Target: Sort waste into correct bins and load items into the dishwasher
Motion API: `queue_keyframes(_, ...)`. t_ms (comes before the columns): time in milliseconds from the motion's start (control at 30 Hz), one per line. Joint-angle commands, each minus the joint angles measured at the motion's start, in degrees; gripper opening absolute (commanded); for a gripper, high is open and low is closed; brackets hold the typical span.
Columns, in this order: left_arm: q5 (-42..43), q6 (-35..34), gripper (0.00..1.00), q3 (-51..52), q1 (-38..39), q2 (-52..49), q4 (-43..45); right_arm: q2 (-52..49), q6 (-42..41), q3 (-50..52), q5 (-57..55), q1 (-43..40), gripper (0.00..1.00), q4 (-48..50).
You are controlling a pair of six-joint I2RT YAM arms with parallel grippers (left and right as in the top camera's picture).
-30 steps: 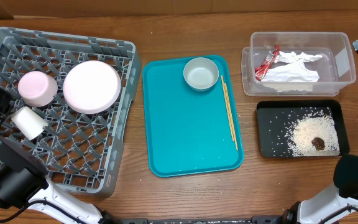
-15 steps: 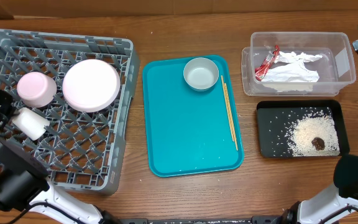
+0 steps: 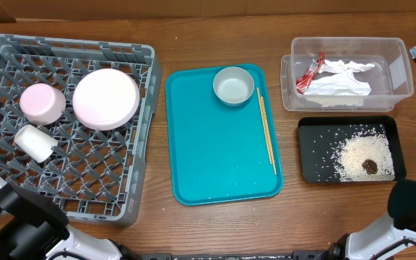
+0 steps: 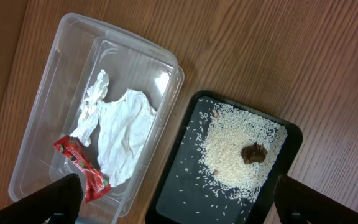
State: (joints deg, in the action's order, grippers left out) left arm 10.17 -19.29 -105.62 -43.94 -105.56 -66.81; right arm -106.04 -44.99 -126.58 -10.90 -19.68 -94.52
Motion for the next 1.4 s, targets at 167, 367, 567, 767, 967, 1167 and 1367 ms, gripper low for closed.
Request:
queue_keyframes(167,-3.3,0.4,0.04,-0.5,0.2,-7.7,-0.9,0.4,0.0,-1.2,-0.4,0.1,1.00,0.2)
queue_keyframes(367,0.7,3.1,0.04,-0.5,0.2,-8.1,-1.4,0.4,0.0,-1.2,-0.4,0.1,1.00,0.2)
queue_keyframes(567,-3.7,3.2,0.04,-0.5,0.2,-8.8,-0.7,0.4,0.1,-1.2,-0.4,0.1,1.00,0.2)
queue_keyframes(767,-3.3,4.3,0.04,-0.5,0.2,-11.1,-1.5,0.4,0.1,-1.2,-0.4,0.1,1.00,0.2)
queue_keyframes(967,-1.5,4.6,0.04,-0.5,0.3,-12.2,-2.4,0.4,0.0,-1.2,-0.4,0.1,1.00,0.2)
queue_keyframes(1167,5.7,6.3,0.04,-1.0,0.2,-11.6,-4.9,0.4,0.0,-1.2,-0.4,0.1,1.00,0.2)
queue_keyframes(1367,9.0,8.1,0.04,-1.7,0.1,-10.9,-10.1,0.4,0.1,-1.2,-0.4,0.1,1.00,0.2)
